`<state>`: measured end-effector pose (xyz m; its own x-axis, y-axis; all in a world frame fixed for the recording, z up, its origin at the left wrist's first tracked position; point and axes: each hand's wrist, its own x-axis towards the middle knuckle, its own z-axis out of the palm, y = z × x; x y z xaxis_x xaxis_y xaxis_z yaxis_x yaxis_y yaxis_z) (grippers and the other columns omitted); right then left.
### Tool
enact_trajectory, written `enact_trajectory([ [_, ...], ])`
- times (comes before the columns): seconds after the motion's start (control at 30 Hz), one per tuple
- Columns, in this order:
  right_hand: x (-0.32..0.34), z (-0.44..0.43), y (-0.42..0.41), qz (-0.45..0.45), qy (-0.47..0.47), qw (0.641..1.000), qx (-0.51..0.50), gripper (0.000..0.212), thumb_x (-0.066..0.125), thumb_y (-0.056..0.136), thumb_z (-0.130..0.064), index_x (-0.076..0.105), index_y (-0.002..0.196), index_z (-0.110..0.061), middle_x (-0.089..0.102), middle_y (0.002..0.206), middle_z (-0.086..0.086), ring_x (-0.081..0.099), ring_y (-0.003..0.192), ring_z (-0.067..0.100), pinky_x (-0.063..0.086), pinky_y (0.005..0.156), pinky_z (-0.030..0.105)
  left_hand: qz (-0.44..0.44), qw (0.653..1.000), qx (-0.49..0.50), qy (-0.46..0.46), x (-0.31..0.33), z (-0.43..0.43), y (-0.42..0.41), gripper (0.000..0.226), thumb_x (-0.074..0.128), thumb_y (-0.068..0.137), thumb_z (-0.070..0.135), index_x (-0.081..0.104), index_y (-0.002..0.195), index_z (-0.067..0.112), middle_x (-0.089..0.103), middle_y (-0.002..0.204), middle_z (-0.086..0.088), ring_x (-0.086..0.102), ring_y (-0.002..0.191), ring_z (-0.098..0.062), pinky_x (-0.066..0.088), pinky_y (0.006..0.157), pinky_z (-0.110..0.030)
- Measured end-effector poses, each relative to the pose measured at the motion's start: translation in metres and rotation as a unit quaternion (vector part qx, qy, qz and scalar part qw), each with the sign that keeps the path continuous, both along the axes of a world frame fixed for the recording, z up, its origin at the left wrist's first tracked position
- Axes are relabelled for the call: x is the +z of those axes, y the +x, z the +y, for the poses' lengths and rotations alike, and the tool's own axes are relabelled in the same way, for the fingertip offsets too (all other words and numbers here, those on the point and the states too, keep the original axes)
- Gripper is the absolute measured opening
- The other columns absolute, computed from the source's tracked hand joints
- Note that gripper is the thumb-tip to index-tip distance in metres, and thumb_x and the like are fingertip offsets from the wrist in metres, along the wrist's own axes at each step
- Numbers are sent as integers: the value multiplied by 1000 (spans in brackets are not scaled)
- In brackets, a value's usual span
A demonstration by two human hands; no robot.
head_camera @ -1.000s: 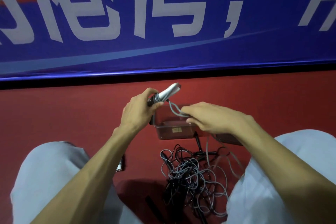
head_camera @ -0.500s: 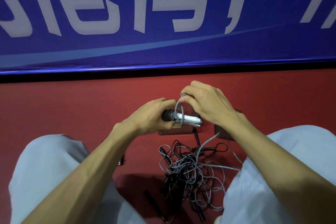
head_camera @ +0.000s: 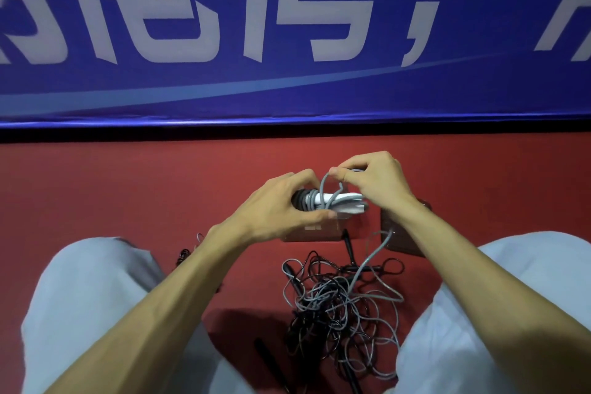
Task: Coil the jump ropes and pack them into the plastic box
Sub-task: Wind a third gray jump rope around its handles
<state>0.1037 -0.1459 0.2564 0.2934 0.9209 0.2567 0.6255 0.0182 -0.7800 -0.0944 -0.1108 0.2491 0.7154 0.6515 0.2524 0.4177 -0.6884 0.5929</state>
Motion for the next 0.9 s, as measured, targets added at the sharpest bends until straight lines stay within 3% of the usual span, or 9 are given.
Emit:
enact_trajectory([
  [0.1,-3,5,7,46,-5,999,-7,11,76,80,-35,79,81,-24,74,76,-7,68,80,13,49,73,32,-60,996,30,-66,2,1,1,16,68,85,43,55,91,35,60,74,9,46,62,-4,40,60,-31],
  [0.17,-2,6,9,52,1,999,7,15,73,83,-35,78,71,-28,64,61,-12,54,59,9,39,59,29,-123,983,50,-126,6,2,1,15,64,83,45,59,94,37,67,81,2,55,68,-8,47,65,-35],
  [0.23,2,4,6,62,0,997,46,31,65,84,-52,75,64,-30,57,52,-8,40,49,5,30,52,25,-188,964,65,-177,11,2,1,13,61,88,38,61,101,35,68,86,0,61,72,-7,50,66,-31],
  [0.33,6,2,-2,43,-6,994,97,44,51,96,-49,74,72,-20,64,55,-1,44,45,6,35,53,24,-271,921,89,-264,19,2,2,26,55,96,17,57,120,28,69,92,4,64,70,-4,49,59,-19],
  [0.47,10,-3,-9,39,-38,984,168,44,41,102,-41,68,77,-17,60,54,3,43,40,6,35,49,18,-320,878,78,-348,20,7,0,41,52,96,18,60,122,48,72,108,7,64,83,-13,51,78,-33],
  [0.53,11,-6,-8,48,-58,978,193,42,40,102,-39,65,78,-16,59,54,3,41,40,9,36,48,21,-321,872,84,-359,20,8,0,33,53,96,18,68,117,39,72,96,1,63,81,-20,50,82,-42],
  [0.67,13,-11,-7,6,-99,967,234,32,41,103,-31,60,84,-15,60,57,-1,45,39,10,42,49,22,-323,868,102,-363,20,10,-1,19,57,96,19,71,109,23,68,88,-3,60,81,-22,51,79,-44],
  [0.77,15,-13,-7,19,-138,962,237,27,42,103,-29,58,90,-11,59,58,2,51,39,14,41,41,21,-312,880,104,-344,18,10,-1,16,60,96,24,70,107,23,68,88,-2,61,80,-19,53,82,-48],
  [0.9,16,-18,0,9,-278,926,253,22,46,102,-26,51,100,-5,59,61,6,60,45,21,48,42,27,-289,911,148,-253,9,17,-2,13,63,94,27,68,105,29,69,84,-2,64,73,-15,56,80,-52],
])
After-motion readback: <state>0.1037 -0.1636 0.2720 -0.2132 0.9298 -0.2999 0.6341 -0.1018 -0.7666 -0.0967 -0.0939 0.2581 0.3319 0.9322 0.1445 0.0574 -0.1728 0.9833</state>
